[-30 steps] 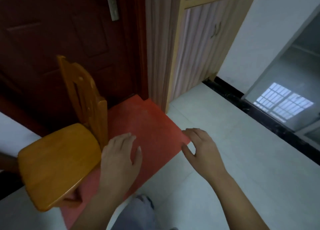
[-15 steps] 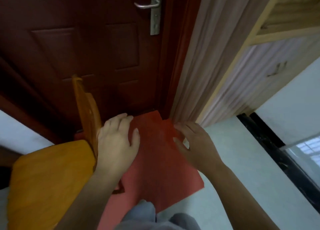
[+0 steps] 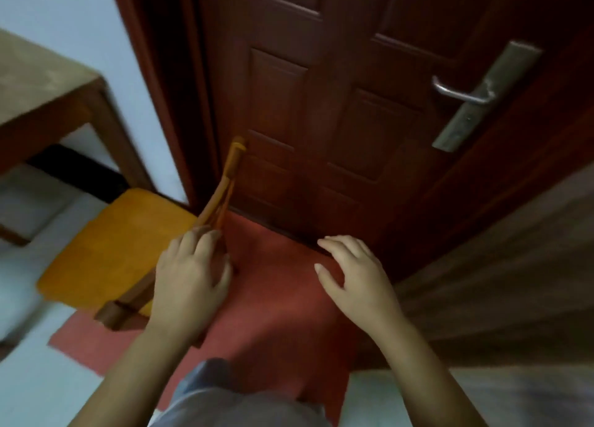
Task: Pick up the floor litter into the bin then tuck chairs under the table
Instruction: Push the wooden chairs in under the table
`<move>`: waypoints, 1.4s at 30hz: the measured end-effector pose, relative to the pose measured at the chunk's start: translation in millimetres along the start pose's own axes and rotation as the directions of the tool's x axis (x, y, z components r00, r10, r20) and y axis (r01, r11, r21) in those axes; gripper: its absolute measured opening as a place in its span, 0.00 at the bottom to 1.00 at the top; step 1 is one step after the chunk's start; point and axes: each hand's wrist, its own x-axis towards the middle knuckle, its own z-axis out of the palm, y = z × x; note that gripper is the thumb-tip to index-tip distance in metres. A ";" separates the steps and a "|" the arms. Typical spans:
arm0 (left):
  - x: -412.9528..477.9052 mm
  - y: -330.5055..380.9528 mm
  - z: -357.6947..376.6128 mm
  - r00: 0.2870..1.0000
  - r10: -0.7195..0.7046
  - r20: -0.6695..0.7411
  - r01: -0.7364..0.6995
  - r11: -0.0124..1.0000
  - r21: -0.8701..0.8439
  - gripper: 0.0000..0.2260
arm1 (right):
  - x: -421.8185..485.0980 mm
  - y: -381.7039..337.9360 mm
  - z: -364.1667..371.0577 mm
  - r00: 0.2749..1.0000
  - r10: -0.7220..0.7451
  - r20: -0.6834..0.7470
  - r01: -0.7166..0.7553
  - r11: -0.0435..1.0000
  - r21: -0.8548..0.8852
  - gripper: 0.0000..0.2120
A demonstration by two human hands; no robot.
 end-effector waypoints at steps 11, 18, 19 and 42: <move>18.1 -9.6 18.2 0.916 -0.387 -0.102 0.393 0.919 0.044 0.24 | 128.0 -10.6 36.5 0.870 -0.436 0.228 0.427 0.900 0.091 0.23; 55.5 -46.8 41.9 0.890 -0.456 -0.007 0.456 0.890 0.019 0.23 | 208.2 -53.9 77.5 0.724 -0.591 0.356 0.584 0.800 0.138 0.26; 57.5 -49.0 44.7 0.888 -0.461 0.011 0.461 0.888 0.001 0.23 | 215.2 -57.7 84.3 0.695 -0.611 0.379 0.609 0.780 0.142 0.27; 64.9 -34.5 61.9 0.564 -0.822 0.084 0.821 0.569 0.050 0.35 | 309.1 -62.0 142.4 -0.110 -0.718 0.688 0.751 0.393 0.531 0.20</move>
